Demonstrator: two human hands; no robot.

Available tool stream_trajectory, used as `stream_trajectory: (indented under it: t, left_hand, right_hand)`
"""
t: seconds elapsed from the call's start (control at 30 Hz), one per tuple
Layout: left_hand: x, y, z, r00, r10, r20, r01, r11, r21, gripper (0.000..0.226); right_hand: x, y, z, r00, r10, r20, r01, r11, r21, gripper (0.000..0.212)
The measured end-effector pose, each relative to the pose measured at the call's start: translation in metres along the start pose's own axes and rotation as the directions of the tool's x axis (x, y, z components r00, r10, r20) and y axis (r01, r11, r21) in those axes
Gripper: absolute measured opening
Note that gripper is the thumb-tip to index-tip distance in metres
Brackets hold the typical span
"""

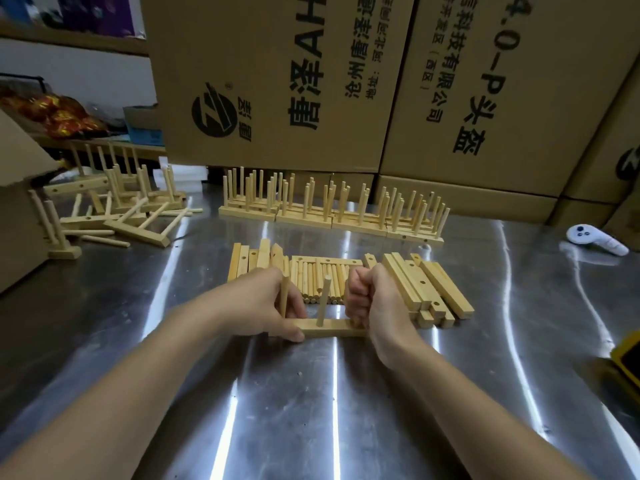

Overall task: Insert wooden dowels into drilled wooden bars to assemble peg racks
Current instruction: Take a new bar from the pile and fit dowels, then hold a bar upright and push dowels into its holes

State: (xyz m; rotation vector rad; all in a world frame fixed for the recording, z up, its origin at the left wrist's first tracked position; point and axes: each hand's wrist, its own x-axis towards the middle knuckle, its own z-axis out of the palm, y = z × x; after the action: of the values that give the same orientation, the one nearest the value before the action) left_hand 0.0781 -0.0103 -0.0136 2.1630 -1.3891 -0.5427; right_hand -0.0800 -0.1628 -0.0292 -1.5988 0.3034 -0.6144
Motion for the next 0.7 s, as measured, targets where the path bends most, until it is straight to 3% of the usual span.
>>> stream_trajectory:
  t: [0.1, 0.2, 0.3, 0.43, 0.5, 0.7]
  left_hand:
    - [0.000, -0.002, -0.004, 1.000, 0.007, 0.001, -0.007, 1.000, -0.019, 0.019]
    - [0.001, -0.006, -0.008, 0.999, 0.019, -0.032, -0.020, 0.999, -0.035, 0.021]
    - [-0.003, -0.009, -0.020, 0.996, 0.037, -0.080, -0.041, 0.998, -0.046, 0.023]
    - [-0.007, -0.018, -0.056, 0.994, 0.019, -0.105, -0.029, 0.995, -0.091, 0.025]
    - [-0.001, -0.026, -0.080, 0.993, -0.023, -0.112, 0.016, 0.998, -0.062, 0.024]
    - [0.055, -0.070, -0.142, 0.979, -0.127, -0.158, 0.131, 0.991, 0.014, 0.010]
  right_hand:
    - [0.004, -0.007, -0.011, 0.999, -0.033, 0.029, 0.034, 0.999, -0.026, 0.034]
    - [0.009, -0.011, -0.026, 0.961, -0.236, -0.142, 0.224, 0.970, -0.099, 0.046]
    - [0.003, -0.004, -0.037, 0.844, -0.443, -0.301, 0.364, 0.887, -0.284, 0.038]
    - [-0.002, 0.011, -0.046, 0.794, -0.495, -0.351, 0.338, 0.841, -0.422, 0.024]
    - [0.001, 0.014, -0.044, 0.795, -0.526, -0.302, 0.337, 0.797, -0.500, 0.019]
    - [0.009, 0.025, -0.032, 0.860, -0.509, 0.032, 0.402, 0.637, -0.658, 0.019]
